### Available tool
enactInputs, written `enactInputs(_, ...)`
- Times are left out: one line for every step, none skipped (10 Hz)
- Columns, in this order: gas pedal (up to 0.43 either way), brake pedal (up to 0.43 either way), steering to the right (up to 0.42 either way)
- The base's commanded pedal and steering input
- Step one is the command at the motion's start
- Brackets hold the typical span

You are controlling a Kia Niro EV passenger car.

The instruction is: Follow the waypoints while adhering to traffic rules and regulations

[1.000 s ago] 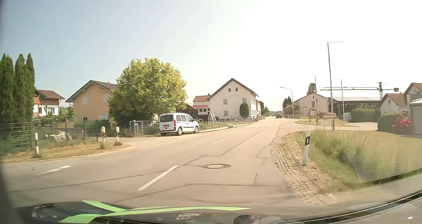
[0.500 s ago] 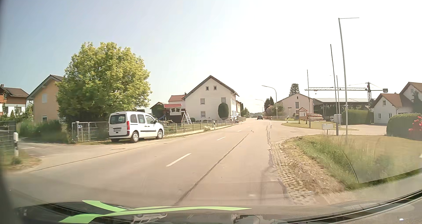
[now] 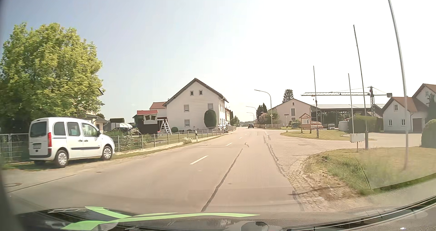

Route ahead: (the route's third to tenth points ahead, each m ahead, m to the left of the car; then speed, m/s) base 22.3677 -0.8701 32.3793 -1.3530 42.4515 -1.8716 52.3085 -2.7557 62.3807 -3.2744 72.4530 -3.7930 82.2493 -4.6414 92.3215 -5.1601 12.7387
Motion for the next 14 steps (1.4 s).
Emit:
enactInputs(0.138, 0.000, 0.035)
enactInputs(0.138, 0.000, 0.029)
enactInputs(0.138, 0.000, 0.024)
enactInputs(0.138, 0.000, 0.023)
enactInputs(0.138, 0.000, 0.023)
enactInputs(0.138, 0.000, 0.023)
enactInputs(0.138, 0.000, 0.023)
enactInputs(0.138, 0.000, 0.020)
enactInputs(0.138, 0.000, 0.019)
enactInputs(0.138, 0.000, 0.019)
enactInputs(0.138, 0.000, 0.018)
enactInputs(0.138, 0.000, 0.015)
enactInputs(0.138, 0.000, 0.011)
enactInputs(0.138, 0.000, 0.007)
